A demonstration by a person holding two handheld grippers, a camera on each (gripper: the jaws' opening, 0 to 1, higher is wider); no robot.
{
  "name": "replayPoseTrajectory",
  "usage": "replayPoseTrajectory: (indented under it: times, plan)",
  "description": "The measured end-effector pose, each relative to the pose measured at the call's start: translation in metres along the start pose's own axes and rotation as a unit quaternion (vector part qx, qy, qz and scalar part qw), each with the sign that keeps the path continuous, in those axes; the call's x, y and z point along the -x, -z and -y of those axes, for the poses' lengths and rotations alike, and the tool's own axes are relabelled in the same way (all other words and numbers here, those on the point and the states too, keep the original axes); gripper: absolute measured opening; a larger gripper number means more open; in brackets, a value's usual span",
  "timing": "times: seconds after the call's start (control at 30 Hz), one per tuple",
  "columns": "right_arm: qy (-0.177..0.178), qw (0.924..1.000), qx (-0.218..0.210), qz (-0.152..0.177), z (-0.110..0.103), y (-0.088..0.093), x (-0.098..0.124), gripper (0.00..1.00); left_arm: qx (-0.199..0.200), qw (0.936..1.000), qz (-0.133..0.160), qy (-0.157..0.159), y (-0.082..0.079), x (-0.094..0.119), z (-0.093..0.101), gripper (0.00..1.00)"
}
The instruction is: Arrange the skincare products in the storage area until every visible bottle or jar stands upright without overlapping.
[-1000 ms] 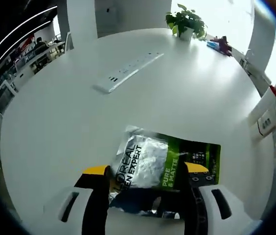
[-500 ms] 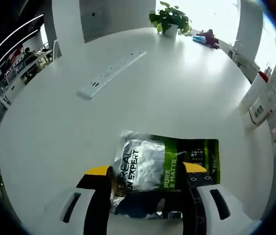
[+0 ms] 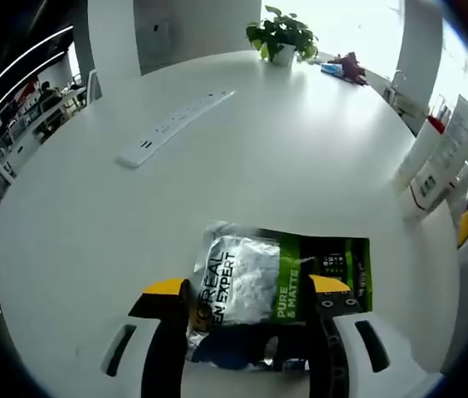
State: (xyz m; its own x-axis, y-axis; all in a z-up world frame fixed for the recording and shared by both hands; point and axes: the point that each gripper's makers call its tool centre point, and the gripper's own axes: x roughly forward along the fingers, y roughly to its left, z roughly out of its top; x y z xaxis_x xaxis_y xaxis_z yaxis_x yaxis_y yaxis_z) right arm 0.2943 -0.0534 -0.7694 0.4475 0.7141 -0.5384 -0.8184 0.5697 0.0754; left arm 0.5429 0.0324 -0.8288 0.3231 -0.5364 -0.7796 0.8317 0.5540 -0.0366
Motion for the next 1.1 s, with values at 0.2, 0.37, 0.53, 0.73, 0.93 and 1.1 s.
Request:
replayPoseTrajectory:
  times: [0.2, 0.37, 0.53, 0.73, 0.93, 1.1]
  plan:
    - [0.018, 0.9985, 0.028, -0.043, -0.001, 0.017, -0.011, 0.26, -0.001, 1.0000, 0.007, 0.003, 0.000, -0.001, 0.009, 0.58]
    - [0.029, 0.9975, 0.059, -0.026, 0.000, -0.004, -0.024, 0.27, 0.003, 0.9999, 0.012, 0.003, 0.001, 0.000, 0.013, 0.57]
    - [0.050, 0.9975, 0.047, -0.018, 0.017, -0.010, -0.049, 0.27, 0.004, 0.9997, 0.022, 0.008, 0.001, -0.001, 0.022, 0.57]
    - [0.064, 0.9946, 0.073, -0.038, 0.025, -0.001, -0.074, 0.26, 0.013, 0.9993, 0.034, 0.012, 0.000, -0.002, 0.026, 0.55]
    - [0.067, 0.9931, 0.085, -0.045, 0.031, -0.003, -0.093, 0.26, 0.009, 0.9993, 0.033, 0.012, 0.000, -0.002, 0.028, 0.56]
    - [0.076, 0.9941, 0.068, -0.036, 0.037, -0.009, -0.097, 0.26, 0.008, 0.9993, 0.034, 0.017, -0.001, -0.002, 0.031, 0.56]
